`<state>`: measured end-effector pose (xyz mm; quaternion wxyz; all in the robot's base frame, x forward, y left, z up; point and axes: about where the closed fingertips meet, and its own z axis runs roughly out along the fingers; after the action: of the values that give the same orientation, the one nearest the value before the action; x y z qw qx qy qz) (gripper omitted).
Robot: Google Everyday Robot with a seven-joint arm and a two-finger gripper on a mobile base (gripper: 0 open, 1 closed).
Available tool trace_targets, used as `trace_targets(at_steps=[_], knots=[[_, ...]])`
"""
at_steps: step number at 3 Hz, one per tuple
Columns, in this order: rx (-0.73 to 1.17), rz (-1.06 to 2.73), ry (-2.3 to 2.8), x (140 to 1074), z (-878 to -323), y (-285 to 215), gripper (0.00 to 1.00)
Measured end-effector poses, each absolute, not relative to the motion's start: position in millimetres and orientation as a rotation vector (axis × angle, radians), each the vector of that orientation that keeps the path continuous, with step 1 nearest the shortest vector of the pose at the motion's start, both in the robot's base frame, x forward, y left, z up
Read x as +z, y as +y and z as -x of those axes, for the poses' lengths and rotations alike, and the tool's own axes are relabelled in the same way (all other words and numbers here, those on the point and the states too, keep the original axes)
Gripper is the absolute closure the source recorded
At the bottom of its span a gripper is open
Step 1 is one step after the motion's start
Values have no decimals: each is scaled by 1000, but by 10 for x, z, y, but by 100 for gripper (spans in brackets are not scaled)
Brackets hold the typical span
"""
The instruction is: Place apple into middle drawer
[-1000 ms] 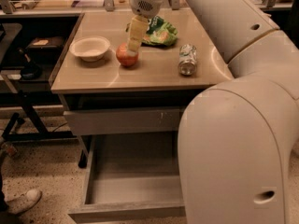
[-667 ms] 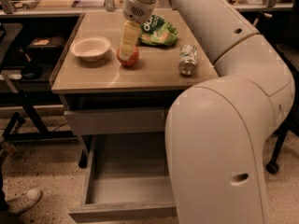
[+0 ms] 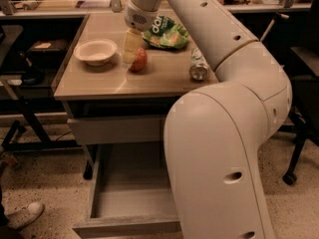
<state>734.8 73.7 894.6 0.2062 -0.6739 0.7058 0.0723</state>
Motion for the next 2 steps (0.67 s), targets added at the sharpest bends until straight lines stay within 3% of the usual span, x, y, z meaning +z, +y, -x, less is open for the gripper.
trace_targets(at_steps=[2], knots=[[226, 1862, 1997, 8756, -7520, 803, 0]])
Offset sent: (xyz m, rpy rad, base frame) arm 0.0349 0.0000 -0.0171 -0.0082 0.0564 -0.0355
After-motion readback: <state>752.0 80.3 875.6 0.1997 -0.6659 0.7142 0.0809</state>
